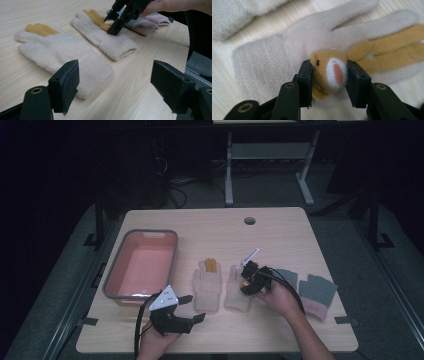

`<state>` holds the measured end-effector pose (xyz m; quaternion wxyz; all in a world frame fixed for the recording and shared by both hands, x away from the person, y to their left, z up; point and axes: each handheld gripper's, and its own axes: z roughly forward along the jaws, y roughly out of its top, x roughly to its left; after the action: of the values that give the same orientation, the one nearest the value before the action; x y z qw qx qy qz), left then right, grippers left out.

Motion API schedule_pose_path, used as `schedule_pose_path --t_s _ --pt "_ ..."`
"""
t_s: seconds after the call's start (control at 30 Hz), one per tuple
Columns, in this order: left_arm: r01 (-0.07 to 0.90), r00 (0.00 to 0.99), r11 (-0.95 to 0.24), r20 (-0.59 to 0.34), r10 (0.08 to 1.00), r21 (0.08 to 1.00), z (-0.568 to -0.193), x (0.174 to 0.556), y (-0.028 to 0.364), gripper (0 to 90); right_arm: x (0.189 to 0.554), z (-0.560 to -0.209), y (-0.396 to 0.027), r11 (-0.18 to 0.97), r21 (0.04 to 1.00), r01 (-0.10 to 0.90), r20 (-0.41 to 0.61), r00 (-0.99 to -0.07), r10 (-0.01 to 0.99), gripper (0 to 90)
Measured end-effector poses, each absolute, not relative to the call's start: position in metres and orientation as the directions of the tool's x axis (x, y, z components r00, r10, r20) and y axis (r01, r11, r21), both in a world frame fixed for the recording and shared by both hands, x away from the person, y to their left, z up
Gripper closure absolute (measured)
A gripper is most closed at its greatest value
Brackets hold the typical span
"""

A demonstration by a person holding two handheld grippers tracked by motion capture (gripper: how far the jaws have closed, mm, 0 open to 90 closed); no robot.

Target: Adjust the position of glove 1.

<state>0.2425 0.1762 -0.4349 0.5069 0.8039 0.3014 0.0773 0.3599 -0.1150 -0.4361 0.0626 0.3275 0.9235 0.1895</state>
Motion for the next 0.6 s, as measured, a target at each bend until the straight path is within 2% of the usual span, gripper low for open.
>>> schedule_pose_path --t_s 0.6 --pt "0.416 0.795 -0.277 -0.199 0.572 0.866 -0.434 0.242 0.177 22.7 0.351 -0.409 -0.122 0.670 0.462 0.581 0.019 -0.761 0.648 60.9"
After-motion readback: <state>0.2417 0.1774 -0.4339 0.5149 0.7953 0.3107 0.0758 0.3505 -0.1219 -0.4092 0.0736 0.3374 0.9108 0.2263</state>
